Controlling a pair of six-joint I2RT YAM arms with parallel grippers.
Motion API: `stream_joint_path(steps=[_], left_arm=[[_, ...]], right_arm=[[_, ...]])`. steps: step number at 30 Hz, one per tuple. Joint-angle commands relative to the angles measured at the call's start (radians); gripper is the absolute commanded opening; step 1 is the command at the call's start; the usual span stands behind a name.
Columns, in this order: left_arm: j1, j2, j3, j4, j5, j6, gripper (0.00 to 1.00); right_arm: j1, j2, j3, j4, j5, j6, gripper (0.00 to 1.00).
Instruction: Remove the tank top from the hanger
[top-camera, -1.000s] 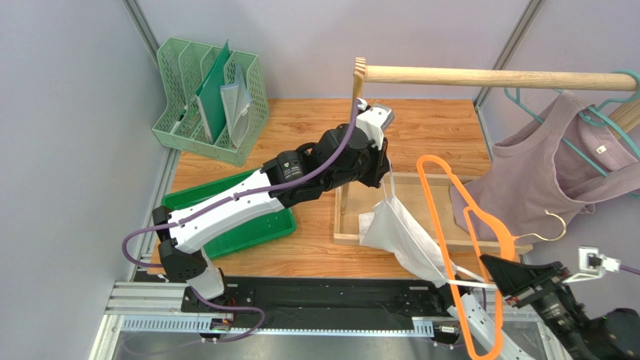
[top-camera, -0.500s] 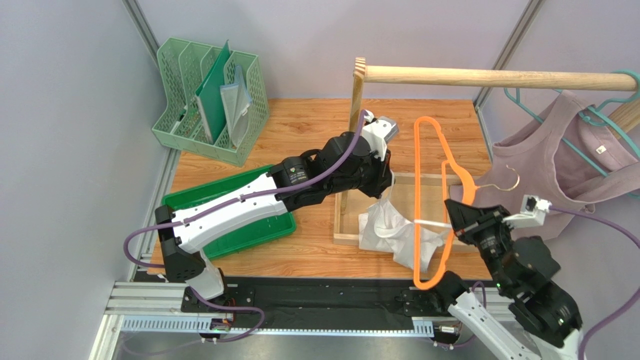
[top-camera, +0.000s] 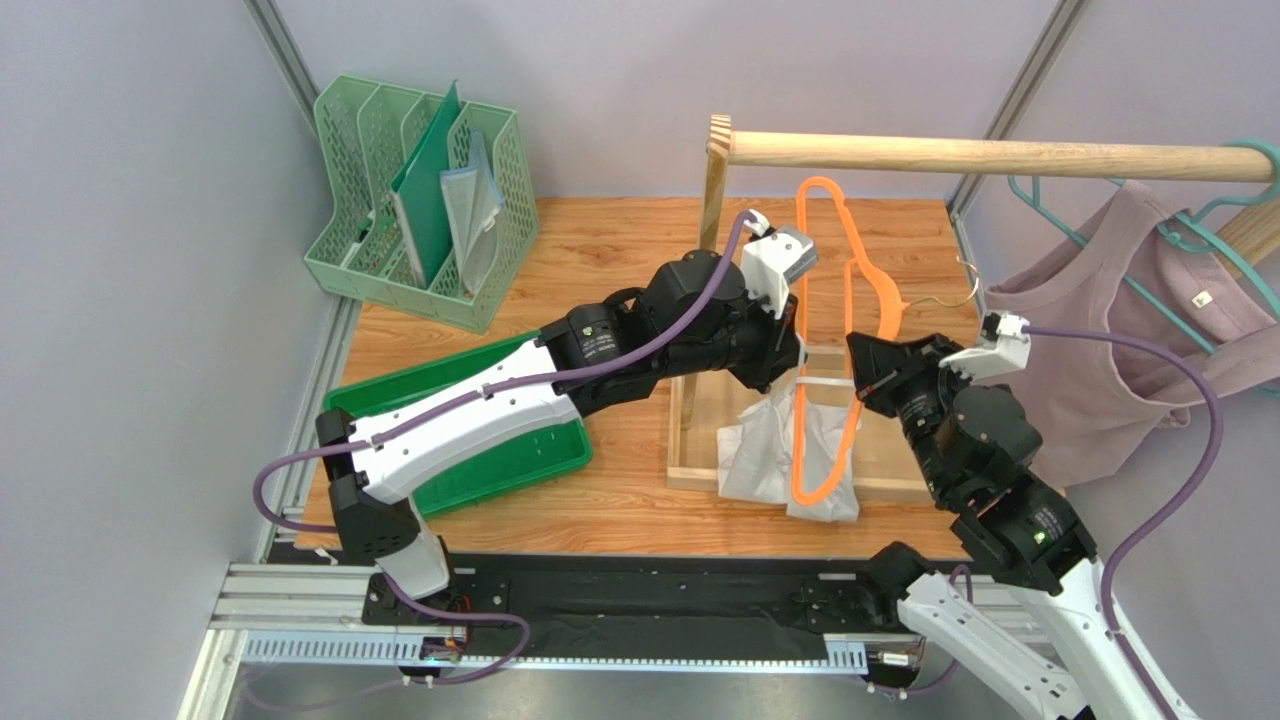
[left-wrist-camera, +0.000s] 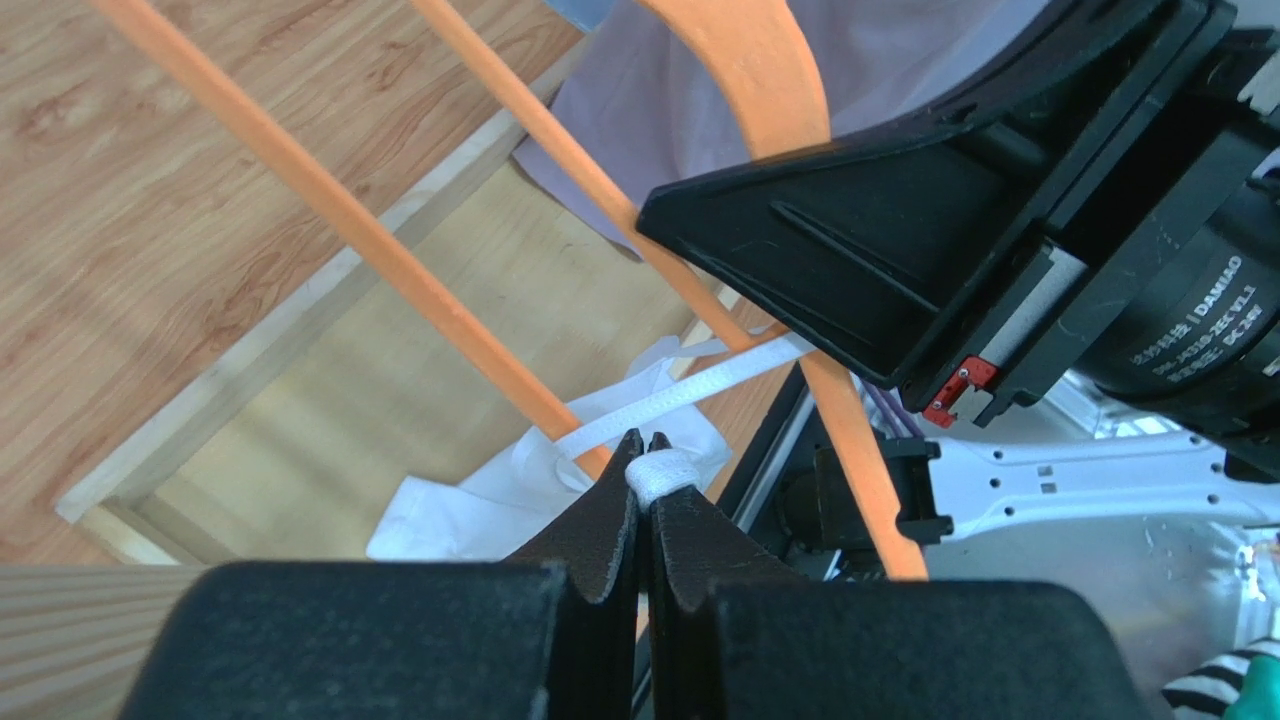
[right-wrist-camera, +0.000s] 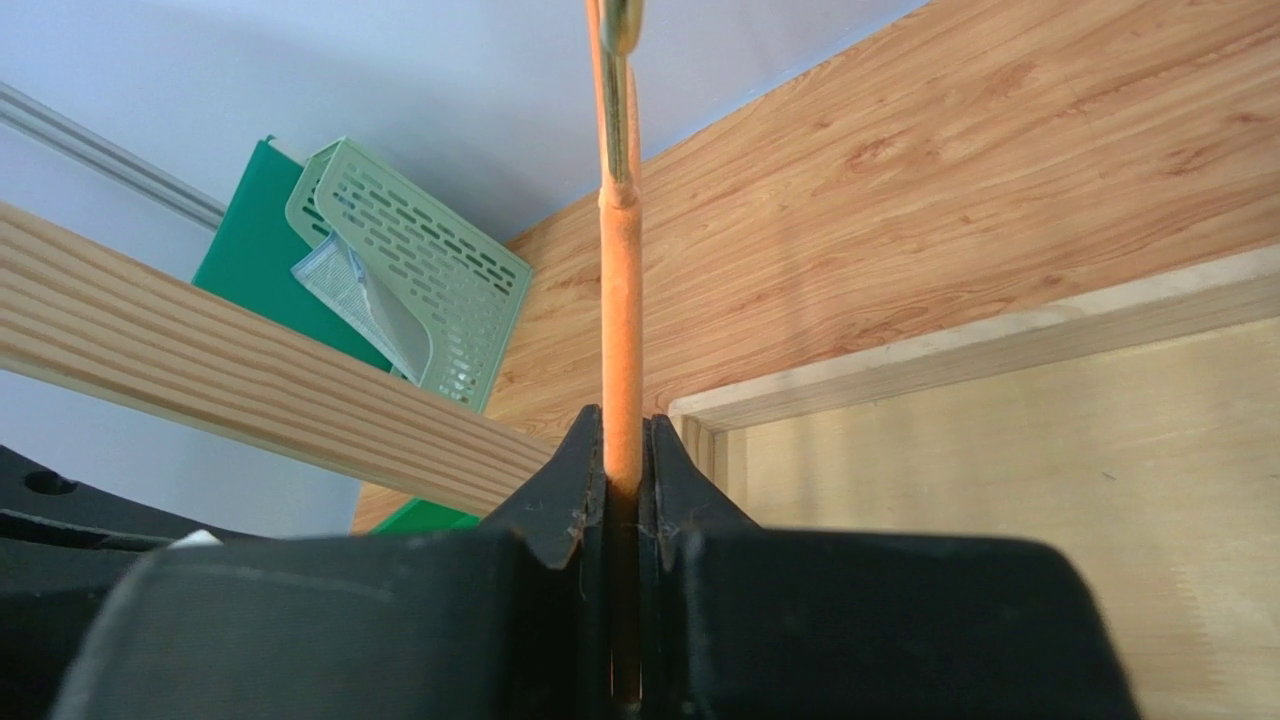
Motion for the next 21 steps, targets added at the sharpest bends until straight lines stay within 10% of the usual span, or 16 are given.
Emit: stream_joint_path(steps=[1,21], left_arm=[[0.001,0.006,0.03,0.055,0.069,0.121,0.02],[-0.001,0.006,-0.07,0.147,0.24,0.294,0.33]], right_arm=[[0.005,0.023,0.086,0.07,-0.035,0.0,0.0],[0.005,0.051,0.137,-0.005,-0.155,0.032,0.0]])
